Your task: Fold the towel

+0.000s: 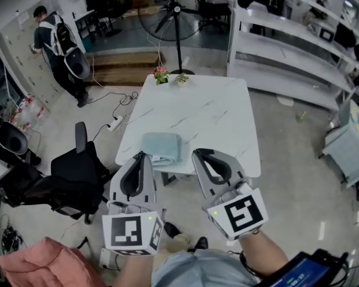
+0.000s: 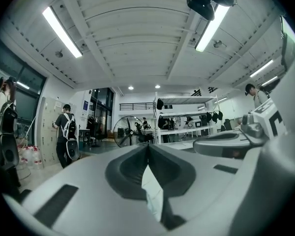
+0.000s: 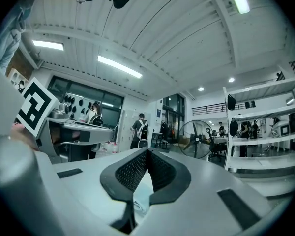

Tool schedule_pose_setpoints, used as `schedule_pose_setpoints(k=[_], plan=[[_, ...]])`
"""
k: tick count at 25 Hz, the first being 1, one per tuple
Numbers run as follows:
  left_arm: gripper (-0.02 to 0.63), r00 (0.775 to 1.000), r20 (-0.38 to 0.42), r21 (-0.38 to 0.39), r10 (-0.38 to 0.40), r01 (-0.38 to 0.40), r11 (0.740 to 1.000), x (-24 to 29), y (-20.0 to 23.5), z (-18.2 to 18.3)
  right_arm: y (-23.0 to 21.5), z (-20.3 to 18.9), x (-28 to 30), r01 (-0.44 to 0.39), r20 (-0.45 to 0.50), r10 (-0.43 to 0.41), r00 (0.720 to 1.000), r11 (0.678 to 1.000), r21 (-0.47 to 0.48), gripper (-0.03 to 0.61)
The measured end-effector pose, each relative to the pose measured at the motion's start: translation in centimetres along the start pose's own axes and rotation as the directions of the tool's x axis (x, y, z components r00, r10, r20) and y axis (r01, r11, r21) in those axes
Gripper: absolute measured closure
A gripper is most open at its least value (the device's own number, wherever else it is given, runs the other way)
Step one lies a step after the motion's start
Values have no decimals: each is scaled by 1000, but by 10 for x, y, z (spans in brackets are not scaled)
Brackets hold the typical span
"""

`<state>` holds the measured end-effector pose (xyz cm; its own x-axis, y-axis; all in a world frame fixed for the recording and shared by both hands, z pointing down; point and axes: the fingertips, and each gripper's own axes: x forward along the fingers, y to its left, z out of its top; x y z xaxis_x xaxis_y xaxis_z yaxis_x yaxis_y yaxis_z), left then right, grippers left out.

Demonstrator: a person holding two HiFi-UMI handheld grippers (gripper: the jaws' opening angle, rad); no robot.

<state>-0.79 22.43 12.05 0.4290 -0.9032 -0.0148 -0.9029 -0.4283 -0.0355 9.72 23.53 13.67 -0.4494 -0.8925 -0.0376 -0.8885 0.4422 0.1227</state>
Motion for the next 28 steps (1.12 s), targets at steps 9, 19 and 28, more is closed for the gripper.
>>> schedule_pose_setpoints(k=[9, 19, 28], plan=[[606, 1000, 0, 9, -9, 9, 1000, -2, -2, 2, -4, 3, 0, 23, 9, -22, 1000, 1000, -2, 563], [606, 999, -22, 0, -26, 26, 1000, -1, -4, 2, 1, 6, 6, 10, 9, -9, 1000, 1000, -5, 563], [606, 999, -32, -2, -34, 34, 999, 1, -2, 0, 3, 4, 11, 8, 0, -8, 1000, 1000, -5, 563]])
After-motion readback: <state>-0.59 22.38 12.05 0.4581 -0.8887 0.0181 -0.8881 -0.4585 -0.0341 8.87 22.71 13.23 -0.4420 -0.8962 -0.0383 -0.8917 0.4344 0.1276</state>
